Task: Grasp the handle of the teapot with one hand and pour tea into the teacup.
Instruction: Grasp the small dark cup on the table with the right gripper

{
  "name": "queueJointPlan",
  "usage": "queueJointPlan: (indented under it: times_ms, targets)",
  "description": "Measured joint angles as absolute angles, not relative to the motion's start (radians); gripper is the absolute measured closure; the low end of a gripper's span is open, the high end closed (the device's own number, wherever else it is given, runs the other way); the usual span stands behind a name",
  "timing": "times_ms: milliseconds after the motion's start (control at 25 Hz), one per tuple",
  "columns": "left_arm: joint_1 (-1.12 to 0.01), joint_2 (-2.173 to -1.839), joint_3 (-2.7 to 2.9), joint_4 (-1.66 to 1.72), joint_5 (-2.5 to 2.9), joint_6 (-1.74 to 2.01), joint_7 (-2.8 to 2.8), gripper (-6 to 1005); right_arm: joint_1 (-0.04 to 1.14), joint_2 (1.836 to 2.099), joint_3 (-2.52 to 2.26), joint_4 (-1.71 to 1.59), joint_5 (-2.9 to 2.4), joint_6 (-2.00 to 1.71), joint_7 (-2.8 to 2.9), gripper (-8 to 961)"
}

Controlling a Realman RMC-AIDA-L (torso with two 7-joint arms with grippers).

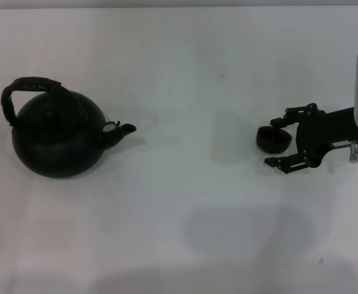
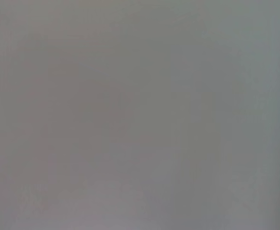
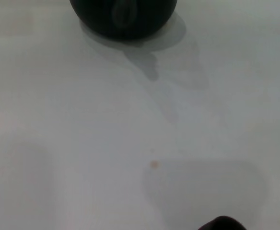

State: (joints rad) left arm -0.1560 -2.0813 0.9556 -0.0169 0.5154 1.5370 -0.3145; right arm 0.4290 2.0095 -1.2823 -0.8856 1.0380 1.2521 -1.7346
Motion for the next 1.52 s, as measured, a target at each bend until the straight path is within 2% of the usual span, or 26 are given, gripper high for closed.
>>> queueJointPlan:
  times_ms: [880,1520]
  targets:
    - [-0.150,-2.083,0.970,-0.019,0.515,1.538,-0.314,209,0.419,2.006,-1.225,-0.928,1.071,1.363,-1.735,108]
    - [-0.153,-2.085,0.982,-0.029,0.515,1.545,-0.318,210,0.428,2.008,-1.230,-0.880,1.063,1.302,-1.773,106]
